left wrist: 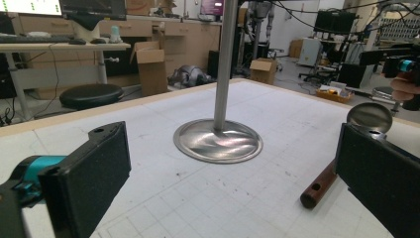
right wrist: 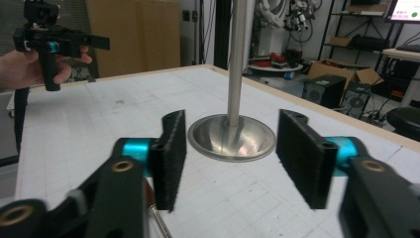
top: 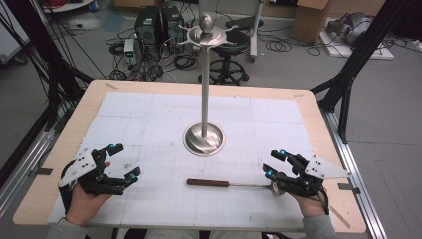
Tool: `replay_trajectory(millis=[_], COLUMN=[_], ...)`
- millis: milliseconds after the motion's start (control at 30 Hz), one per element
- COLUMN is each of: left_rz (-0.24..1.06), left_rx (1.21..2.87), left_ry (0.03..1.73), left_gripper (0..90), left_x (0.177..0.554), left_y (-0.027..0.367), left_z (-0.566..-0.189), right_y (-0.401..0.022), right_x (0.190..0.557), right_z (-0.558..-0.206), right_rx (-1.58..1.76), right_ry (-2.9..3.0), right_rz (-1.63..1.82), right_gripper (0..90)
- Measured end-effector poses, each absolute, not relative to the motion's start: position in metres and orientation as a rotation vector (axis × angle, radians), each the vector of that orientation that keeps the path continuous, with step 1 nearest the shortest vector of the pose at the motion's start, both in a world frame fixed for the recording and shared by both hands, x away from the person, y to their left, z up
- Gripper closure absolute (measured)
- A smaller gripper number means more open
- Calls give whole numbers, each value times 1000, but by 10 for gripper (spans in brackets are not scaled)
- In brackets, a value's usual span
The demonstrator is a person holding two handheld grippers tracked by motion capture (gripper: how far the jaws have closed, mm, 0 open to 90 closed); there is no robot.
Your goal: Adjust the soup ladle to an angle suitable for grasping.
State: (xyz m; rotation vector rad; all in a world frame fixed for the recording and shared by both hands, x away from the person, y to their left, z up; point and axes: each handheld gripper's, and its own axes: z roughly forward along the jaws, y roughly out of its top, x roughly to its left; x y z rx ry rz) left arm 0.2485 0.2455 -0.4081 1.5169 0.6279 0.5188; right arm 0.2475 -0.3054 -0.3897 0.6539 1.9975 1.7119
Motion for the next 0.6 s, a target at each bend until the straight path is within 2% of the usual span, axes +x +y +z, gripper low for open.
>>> replay_trajectory(millis=[167, 200, 267, 333, 367, 400, 433, 533, 600], left_rz=[517, 517, 519, 518, 521, 521, 517, 520, 517], left_rx=[1520, 1520, 1527, 1530, 1537, 1537, 1538, 1545, 1546], left_ry=[634, 634, 633, 632, 631, 631, 634, 630, 632], left_gripper=[18, 18, 18, 18, 18, 18, 18, 18, 18], left_x=[249, 249, 250, 250, 249, 249, 249, 249, 249], left_y=[245, 245, 245, 245, 245, 245, 244, 244, 243], left_z=[-409, -409, -409, -409, -409, -409, -410, -410, -410], right_y=[-302, -302, -297, -296, -295, -295, -294, -292, -292], right_x=[246, 246, 246, 246, 247, 247, 248, 249, 249], right_z=[-389, -389, -389, -389, -389, -389, -389, -389, -389], right_rx=[619, 619, 604, 603, 598, 598, 605, 599, 595], right_ry=[2038, 2038, 2073, 2087, 2102, 2102, 2121, 2132, 2141], right_rz=[1695, 1695, 1689, 1696, 1696, 1696, 1703, 1707, 1705], right_gripper=[645, 645, 717, 738, 797, 797, 843, 890, 890])
